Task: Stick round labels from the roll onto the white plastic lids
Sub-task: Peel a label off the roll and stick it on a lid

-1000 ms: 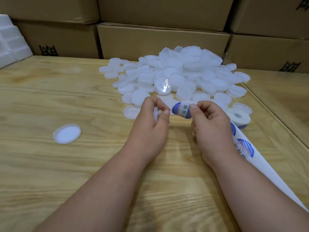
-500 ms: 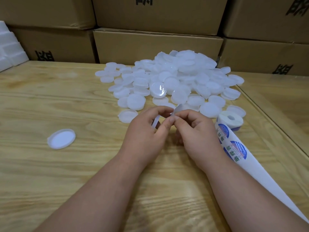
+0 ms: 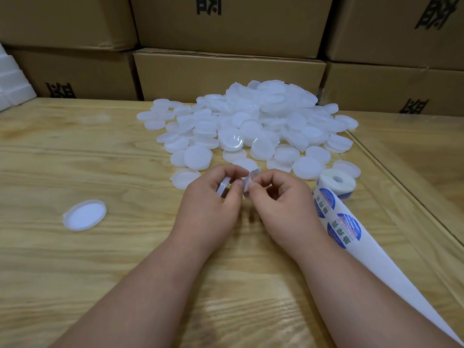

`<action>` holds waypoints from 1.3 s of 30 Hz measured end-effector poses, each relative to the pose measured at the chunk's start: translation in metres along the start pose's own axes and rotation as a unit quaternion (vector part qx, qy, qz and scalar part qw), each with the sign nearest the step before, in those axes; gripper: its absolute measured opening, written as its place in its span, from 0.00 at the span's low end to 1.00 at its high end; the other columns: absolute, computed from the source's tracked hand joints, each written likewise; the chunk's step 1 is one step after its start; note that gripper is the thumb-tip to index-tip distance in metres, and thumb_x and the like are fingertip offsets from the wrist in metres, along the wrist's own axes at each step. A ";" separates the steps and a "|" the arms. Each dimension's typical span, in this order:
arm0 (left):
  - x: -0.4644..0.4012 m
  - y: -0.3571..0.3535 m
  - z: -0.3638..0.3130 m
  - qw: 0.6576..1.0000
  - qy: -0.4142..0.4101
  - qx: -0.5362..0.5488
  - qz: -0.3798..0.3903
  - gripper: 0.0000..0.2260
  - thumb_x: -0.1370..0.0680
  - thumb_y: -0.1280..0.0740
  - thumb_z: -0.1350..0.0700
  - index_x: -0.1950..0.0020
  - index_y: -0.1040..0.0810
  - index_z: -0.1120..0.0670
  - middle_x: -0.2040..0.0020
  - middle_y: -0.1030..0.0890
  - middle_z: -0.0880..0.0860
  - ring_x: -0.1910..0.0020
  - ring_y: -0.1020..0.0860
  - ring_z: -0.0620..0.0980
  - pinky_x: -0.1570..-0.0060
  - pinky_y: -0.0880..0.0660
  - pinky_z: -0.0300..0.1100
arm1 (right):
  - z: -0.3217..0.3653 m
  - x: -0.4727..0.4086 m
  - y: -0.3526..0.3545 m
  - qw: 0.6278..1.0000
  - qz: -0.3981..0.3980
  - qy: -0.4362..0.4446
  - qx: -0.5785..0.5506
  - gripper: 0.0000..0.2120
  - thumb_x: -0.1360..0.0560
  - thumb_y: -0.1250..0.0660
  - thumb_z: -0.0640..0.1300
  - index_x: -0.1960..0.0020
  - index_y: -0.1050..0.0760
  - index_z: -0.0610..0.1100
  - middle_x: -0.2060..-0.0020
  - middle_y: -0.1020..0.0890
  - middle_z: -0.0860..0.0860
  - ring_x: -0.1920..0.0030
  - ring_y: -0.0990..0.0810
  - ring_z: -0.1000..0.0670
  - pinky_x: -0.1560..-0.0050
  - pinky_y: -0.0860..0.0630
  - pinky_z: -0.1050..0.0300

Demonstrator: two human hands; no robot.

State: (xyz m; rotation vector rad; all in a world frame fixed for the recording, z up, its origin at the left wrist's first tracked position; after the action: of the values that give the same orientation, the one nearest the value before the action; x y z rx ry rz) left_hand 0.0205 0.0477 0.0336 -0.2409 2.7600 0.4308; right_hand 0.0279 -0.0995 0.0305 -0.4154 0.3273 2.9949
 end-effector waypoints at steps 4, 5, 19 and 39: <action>-0.001 0.004 0.001 0.999 0.003 0.015 -0.045 0.12 0.21 0.34 0.59 0.54 0.20 0.41 0.61 0.19 0.38 0.68 0.24 0.45 0.70 0.29 0.29 | -0.005 -0.001 0.005 0.999 -0.033 -0.033 -0.013 0.02 0.32 0.32 0.48 0.62 0.22 0.50 0.76 0.27 0.58 0.75 0.31 0.56 0.75 0.34 0.65; -0.002 0.006 0.002 0.998 0.008 0.023 -0.059 0.12 0.21 0.35 0.60 0.55 0.20 0.42 0.64 0.20 0.39 0.72 0.27 0.44 0.73 0.32 0.29 | -0.005 -0.001 0.008 0.998 -0.047 -0.039 -0.016 0.03 0.33 0.33 0.49 0.62 0.23 0.51 0.76 0.27 0.57 0.74 0.31 0.54 0.74 0.33 0.64; -0.003 0.017 0.004 0.988 0.052 0.077 -0.120 0.13 0.21 0.36 0.61 0.55 0.18 0.44 0.61 0.18 0.37 0.69 0.24 0.43 0.69 0.28 0.32 | -0.001 -0.002 0.015 0.994 -0.083 -0.005 -0.066 0.12 0.36 0.40 0.45 0.65 0.27 0.34 0.58 0.18 0.55 0.61 0.25 0.54 0.60 0.30 0.57; -0.002 0.011 0.002 0.993 0.047 0.068 -0.085 0.14 0.21 0.36 0.61 0.55 0.19 0.42 0.65 0.19 0.45 0.71 0.27 0.45 0.72 0.30 0.31 | -0.007 -0.007 0.016 0.991 -0.075 -0.047 -0.100 0.11 0.32 0.41 0.44 0.72 0.29 0.48 0.74 0.28 0.53 0.68 0.22 0.47 0.71 0.28 0.62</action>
State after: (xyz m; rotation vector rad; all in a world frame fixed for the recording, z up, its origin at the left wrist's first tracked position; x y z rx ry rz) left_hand 0.0207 0.0590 0.0352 -0.4696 2.8150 0.1897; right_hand 0.0343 -0.1170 0.0288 -0.2993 -0.0134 2.8956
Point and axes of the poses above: each hand's wrist, its own x-axis away from the middle knuckle, its own y-axis out of the back of the hand, z = x × y, the point moved 6 cm from there along -x, towards the middle knuckle
